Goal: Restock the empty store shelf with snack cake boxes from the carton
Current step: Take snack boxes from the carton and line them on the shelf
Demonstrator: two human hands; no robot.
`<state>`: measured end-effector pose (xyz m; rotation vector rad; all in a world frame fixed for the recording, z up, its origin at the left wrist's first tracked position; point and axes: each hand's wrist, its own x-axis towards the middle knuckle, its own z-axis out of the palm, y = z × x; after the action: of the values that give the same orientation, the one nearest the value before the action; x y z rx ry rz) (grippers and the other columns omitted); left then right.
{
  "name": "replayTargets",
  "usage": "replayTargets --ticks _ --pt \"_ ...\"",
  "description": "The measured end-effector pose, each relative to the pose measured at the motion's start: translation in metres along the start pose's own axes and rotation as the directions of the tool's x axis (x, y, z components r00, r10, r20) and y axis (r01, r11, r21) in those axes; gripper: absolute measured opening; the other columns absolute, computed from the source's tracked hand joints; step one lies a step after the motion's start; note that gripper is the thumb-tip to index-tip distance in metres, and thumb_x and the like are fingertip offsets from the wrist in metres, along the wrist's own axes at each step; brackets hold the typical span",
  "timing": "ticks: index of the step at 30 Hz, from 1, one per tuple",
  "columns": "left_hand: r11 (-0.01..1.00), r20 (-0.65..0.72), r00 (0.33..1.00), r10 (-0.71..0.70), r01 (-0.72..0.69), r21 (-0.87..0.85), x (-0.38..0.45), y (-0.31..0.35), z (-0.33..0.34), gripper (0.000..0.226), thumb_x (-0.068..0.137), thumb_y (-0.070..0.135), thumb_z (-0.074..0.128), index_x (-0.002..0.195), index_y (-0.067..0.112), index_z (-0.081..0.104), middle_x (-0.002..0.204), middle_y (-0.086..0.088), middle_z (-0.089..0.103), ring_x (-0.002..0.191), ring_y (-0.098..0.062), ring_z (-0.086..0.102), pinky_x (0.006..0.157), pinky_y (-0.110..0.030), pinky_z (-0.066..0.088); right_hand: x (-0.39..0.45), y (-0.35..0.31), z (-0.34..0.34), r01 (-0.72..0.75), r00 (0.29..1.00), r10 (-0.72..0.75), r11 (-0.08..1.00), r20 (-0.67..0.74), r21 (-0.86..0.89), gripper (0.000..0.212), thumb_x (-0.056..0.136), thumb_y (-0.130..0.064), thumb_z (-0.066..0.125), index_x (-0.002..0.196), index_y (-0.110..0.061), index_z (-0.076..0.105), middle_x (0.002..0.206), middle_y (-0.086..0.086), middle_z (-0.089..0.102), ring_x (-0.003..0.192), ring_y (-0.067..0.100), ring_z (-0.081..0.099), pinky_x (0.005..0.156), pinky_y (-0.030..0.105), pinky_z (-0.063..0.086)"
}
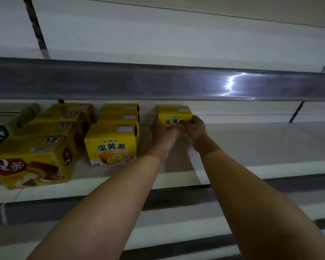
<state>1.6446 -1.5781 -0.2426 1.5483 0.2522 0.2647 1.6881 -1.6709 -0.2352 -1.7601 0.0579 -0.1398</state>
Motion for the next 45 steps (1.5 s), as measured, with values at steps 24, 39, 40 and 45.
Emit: replayTargets --ticks 24,39,40,45 --pt "0.679 0.072 0.991 0.111 -0.128 0.723 -0.066 0.047 -0.039 0.033 0.1 0.018 0.038 0.124 0.021 0.06 0.134 -0.003 0.053 0.125 -0.025 0.042 0.091 -0.024 0.025 -0.051 -0.015 -0.004 -0.012 1.0 0.015 0.885 0.002 -0.466 0.053 0.096 -0.021 0.051 0.142 0.0 0.036 0.144 0.019 0.043 0.131 0.032 0.043 0.102 0.035 0.037" --pt "0.654 0.42 0.908 -0.019 -0.306 0.692 -0.102 0.045 0.034 0.031 0.097 0.023 0.041 0.126 0.023 0.05 0.131 0.0 0.048 0.114 -0.018 0.05 0.093 -0.034 0.046 -0.133 -0.011 -0.119 0.011 0.971 -0.197 0.594 -0.132 -0.804 0.042 0.094 -0.027 0.05 0.135 -0.017 0.051 0.131 0.003 0.057 0.111 0.02 0.057 0.097 0.032 0.044" --pt "0.677 0.452 0.892 0.0 -0.332 0.656 -0.109 0.045 0.039 0.031 0.097 0.022 0.042 0.127 0.024 0.05 0.133 0.001 0.048 0.115 -0.017 0.05 0.094 -0.033 0.046 -0.141 -0.012 -0.127 -0.017 0.964 -0.204 0.595 -0.172 -0.804 0.042 0.094 -0.027 0.049 0.135 -0.017 0.051 0.131 0.003 0.057 0.111 0.019 0.057 0.097 0.032 0.044" --pt "0.696 0.606 0.782 0.147 -0.517 0.498 -0.143 0.042 0.055 0.029 0.095 0.016 0.05 0.122 0.02 0.056 0.127 0.001 0.055 0.112 -0.017 0.053 0.093 -0.032 0.046 -0.195 -0.009 -0.155 -0.222 0.886 -0.184 0.636 -0.425 -0.739 0.039 0.095 -0.027 0.048 0.132 -0.017 0.053 0.128 0.002 0.057 0.111 0.019 0.054 0.093 0.032 0.046"
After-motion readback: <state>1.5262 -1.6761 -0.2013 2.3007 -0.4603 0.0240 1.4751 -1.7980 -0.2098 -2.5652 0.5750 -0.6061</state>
